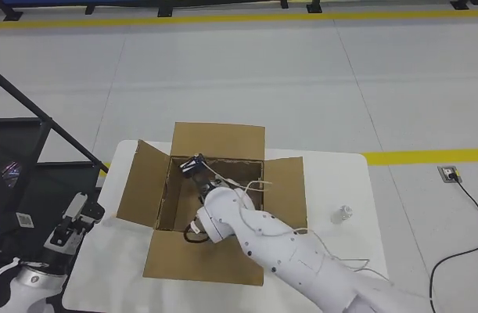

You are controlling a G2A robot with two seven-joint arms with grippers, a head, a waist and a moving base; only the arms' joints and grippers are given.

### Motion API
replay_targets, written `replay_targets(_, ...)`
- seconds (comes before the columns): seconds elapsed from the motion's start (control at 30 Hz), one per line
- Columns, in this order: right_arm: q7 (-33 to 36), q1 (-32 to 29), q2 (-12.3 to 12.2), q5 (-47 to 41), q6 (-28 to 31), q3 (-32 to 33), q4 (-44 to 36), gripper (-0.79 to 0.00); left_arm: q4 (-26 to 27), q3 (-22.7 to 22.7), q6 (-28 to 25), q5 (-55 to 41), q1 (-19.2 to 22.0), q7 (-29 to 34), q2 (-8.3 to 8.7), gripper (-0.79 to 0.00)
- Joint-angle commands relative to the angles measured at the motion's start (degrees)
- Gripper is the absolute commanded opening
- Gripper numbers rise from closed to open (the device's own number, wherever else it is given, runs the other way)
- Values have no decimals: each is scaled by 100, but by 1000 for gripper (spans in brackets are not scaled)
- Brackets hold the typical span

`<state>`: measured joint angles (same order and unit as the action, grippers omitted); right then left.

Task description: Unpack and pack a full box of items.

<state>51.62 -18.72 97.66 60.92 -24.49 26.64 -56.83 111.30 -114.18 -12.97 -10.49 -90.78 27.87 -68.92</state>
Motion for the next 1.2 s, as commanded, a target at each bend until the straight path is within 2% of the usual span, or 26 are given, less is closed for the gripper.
replay_targets(0.0, -130, 15, 139, -83, 12, -77, 320, -785, 0, 0, 0, 0, 0, 0, 0, 0)
replay_targets(0.2, -477, 67, 518, -244, 64, -197, 1144, -785, 0, 0, 0, 0, 0, 0, 0, 0)
replay_targets(0.23, -523, 77, 570, -272, 90, -200, 1259, -760, 0, 0, 0, 0, 0, 0, 0, 0)
replay_targets(0.3, -570, 102, 666, -335, 162, -194, 1464, -406, 0, 0, 0, 0, 0, 0, 0, 0)
replay_targets(0.33, -605, 112, 710, -346, 178, -194, 1551, -172, 0, 0, 0, 0, 0, 0, 0, 0)
replay_targets(0.37, -631, 119, 752, -356, 201, -194, 1625, -15, 0, 0, 0, 0, 0, 0, 0, 0)
replay_targets(0.63, -728, 206, 980, -305, 322, -130, 1972, 0, 0, 0, 0, 0, 0, 0, 0, 0)
replay_targets(0.8, -727, 230, 945, -182, 245, 85, 1595, 0, 0, 0, 0, 0, 0, 0, 0, 0)
replay_targets(0.9, -515, 143, 768, 43, 216, 338, 986, 0, 0, 0, 0, 0, 0, 0, 0, 0)
replay_targets(1.0, -137, -140, 448, 352, 386, 806, -18, 0, 0, 0, 0, 0, 0, 0, 0, 0)
replay_targets(1.17, 807, -1332, -212, 1481, 769, 1926, -2572, 0, 0, 0, 0, 0, 0, 0, 0, 0)
